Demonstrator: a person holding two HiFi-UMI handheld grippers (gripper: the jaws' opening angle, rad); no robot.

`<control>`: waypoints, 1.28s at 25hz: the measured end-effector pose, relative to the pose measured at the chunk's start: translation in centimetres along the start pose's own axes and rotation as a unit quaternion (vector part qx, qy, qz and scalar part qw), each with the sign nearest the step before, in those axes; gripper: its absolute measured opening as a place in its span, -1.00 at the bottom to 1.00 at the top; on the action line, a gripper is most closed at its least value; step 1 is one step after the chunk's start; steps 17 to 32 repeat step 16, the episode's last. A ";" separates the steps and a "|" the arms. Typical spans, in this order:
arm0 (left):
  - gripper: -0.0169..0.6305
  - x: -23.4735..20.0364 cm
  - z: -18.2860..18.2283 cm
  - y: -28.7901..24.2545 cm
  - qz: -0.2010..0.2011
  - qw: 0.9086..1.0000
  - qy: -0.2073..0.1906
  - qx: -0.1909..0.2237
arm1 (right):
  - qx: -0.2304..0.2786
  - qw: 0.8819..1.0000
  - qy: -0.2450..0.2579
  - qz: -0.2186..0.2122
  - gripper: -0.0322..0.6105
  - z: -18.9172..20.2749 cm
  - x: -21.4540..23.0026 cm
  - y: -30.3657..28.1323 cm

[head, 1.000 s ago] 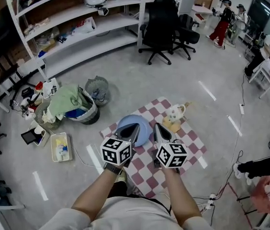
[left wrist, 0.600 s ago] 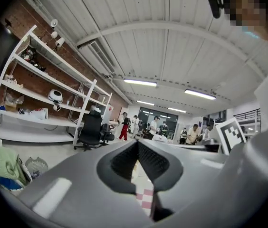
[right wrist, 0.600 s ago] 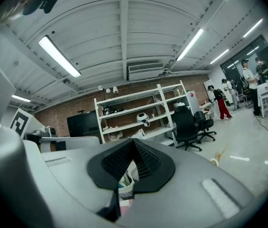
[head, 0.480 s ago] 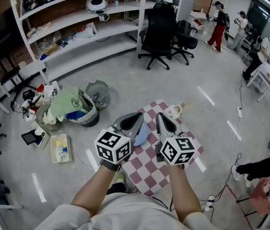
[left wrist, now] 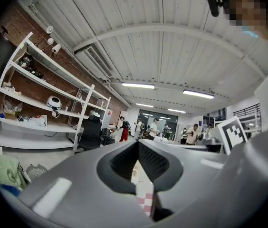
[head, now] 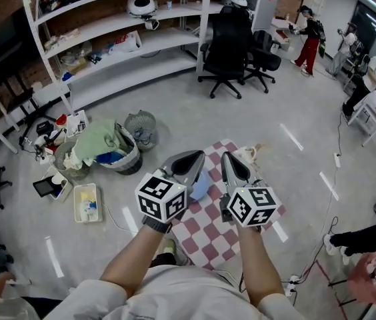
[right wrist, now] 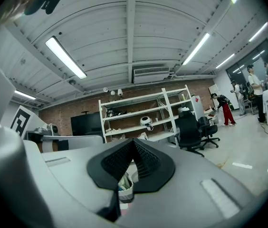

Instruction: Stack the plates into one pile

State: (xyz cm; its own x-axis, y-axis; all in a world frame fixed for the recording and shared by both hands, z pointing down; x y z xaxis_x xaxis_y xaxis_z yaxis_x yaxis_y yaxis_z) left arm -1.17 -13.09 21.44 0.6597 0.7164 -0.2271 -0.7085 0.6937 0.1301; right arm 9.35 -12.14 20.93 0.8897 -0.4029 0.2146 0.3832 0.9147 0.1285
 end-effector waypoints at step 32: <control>-0.93 -0.6 0.2 0.3 -0.009 1.000 -0.007 -0.003 | -0.005 1.000 0.002 -0.003 -0.87 0.6 -0.6 -0.4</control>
Point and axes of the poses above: the fingertips, and each gripper's own axes: y backward along the fingers, x to its right, z out of its underside, the point moved 3 cm from there along y, backward along the fingers, and after that the axes turned 8 degrees about x, right-handed, at the moved point
